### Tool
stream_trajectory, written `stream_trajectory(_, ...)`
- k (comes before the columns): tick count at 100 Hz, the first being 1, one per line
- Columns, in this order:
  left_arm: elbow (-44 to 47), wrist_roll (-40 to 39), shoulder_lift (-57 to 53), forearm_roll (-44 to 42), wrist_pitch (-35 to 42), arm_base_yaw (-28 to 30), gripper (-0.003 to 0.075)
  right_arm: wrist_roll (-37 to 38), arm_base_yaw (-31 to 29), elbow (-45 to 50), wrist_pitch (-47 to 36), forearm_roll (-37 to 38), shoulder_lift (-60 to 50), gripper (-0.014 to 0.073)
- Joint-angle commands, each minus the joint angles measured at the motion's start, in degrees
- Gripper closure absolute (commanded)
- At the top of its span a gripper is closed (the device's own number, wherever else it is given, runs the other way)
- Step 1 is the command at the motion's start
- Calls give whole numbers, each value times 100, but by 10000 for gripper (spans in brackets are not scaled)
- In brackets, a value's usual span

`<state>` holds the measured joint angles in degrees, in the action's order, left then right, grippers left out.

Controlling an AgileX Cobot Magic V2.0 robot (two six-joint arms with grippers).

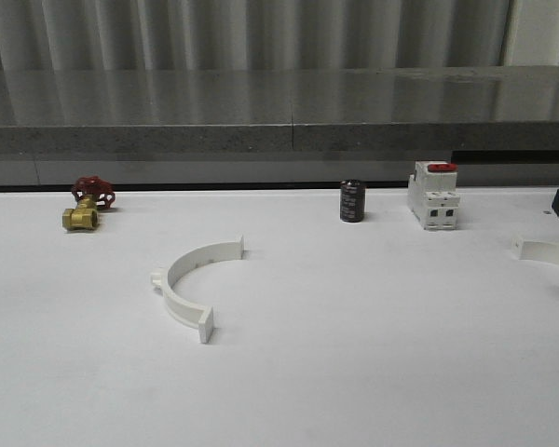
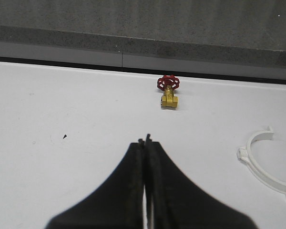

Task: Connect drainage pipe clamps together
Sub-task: 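Lower the right gripper onto the other white half-ring clamp's end tab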

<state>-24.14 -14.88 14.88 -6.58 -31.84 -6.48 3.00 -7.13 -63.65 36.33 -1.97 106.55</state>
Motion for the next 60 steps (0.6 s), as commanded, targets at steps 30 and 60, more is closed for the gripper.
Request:
stream_trajectory(30,-150,7,47,17,410,18,740,-47,-43,-151,39,-125,-253,424)
stream_trajectory(60,-150,7,47,17,410,18,740,-47,-43,-151,47,-130,-253,424)
